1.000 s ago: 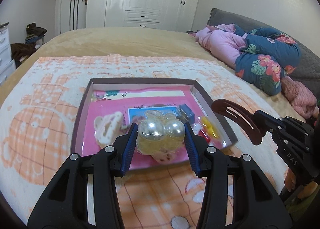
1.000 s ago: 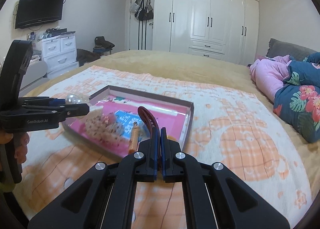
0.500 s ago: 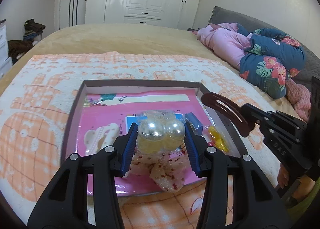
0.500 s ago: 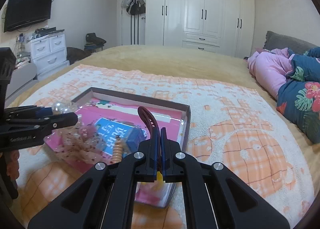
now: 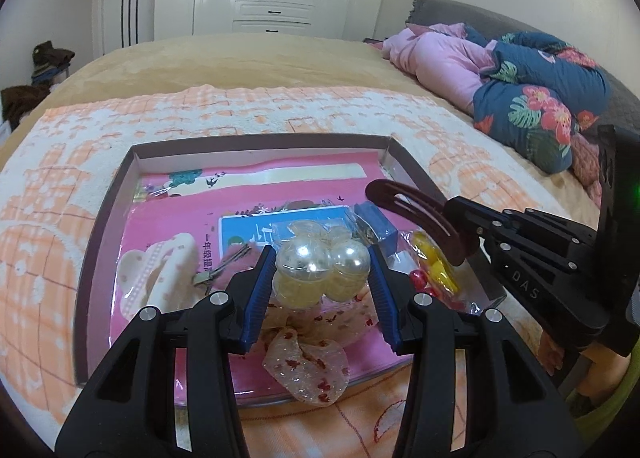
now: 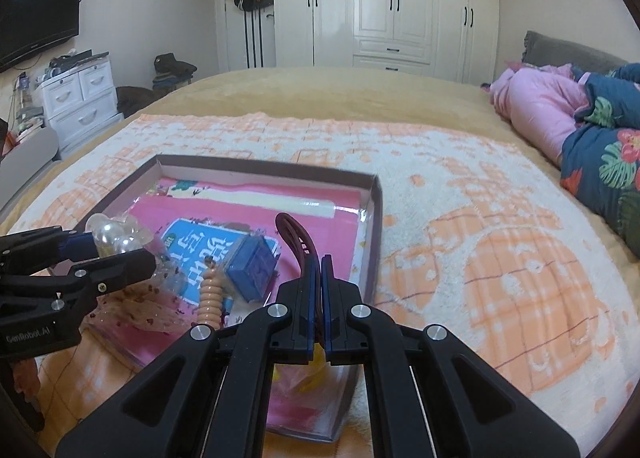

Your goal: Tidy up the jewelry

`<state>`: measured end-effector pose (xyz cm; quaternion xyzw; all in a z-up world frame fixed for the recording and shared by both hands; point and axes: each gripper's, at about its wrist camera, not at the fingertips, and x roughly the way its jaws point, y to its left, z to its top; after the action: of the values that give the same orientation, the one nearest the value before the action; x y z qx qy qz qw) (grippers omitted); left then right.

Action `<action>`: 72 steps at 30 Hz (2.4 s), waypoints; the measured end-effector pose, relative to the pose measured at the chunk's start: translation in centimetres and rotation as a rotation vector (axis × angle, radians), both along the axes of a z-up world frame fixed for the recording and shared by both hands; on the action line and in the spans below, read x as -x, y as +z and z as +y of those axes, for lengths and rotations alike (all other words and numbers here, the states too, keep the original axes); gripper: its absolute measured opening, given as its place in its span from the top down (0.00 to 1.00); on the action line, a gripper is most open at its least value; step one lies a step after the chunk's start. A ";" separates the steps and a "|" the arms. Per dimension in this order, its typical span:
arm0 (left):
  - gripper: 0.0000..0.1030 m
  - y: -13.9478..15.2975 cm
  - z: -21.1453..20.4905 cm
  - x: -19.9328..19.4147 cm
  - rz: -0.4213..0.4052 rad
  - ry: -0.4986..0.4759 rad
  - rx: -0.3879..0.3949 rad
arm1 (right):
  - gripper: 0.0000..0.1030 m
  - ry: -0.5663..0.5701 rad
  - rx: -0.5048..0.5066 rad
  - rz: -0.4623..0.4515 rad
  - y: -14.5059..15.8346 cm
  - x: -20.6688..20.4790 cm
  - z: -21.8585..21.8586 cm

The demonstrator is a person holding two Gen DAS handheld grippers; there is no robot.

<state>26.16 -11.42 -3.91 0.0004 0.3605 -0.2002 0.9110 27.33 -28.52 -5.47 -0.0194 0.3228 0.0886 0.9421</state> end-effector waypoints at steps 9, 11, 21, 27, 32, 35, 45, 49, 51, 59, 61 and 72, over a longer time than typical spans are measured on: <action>0.64 -0.6 -0.4 -0.5 0.015 -0.011 -0.012 | 0.96 0.033 -0.049 0.019 -0.1 0.9 0.1; 0.64 -0.7 -0.5 -0.6 0.020 -0.010 -0.013 | 0.96 0.036 -0.070 0.025 -0.1 1.2 -0.1; 0.63 -0.7 -0.4 -0.5 0.025 0.005 -0.019 | 0.94 0.057 -0.085 0.019 0.3 2.9 0.1; 0.60 0.0 -0.1 -0.1 0.011 0.013 -0.016 | 0.93 0.049 -0.094 0.013 0.7 3.5 -0.3; 0.60 0.6 0.3 0.5 0.000 0.017 -0.010 | 0.93 0.047 -0.092 0.001 1.4 4.3 -0.5; 0.60 1.0 0.6 0.9 -0.005 0.022 -0.006 | 0.93 0.044 -0.088 -0.007 1.8 4.8 -0.7; 0.50 1.6 2.4 2.8 -0.013 0.063 0.007 | 0.73 0.057 -0.078 -0.031 2.8 6.7 -0.4; 0.44 1.9 3.4 3.6 -0.016 0.082 0.012 | 0.65 0.060 -0.076 -0.042 3.2 7.3 -0.1; 0.43 2.0 4.0 4.0 -0.020 0.093 0.013 | 0.61 0.062 -0.078 -0.046 3.3 7.6 0.1; 0.36 2.3 6.0 5.6 -0.028 0.130 0.015 | 0.47 0.074 -0.086 -0.062 3.9 8.8 0.8; 0.33 2.3 6.4 6.0 -0.029 0.138 0.019 | 0.43 0.075 -0.088 -0.067 4.1 9.1 1.1; 0.11 3.0 8.2 9.3 -0.079 0.166 0.036 | 0.12 0.060 -0.133 -0.122 4.9 11.8 1.5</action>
<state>16.88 -3.24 -0.87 -0.0378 0.3196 -0.1303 0.9378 15.48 -27.00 -0.57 0.0281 0.2577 0.1369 0.9561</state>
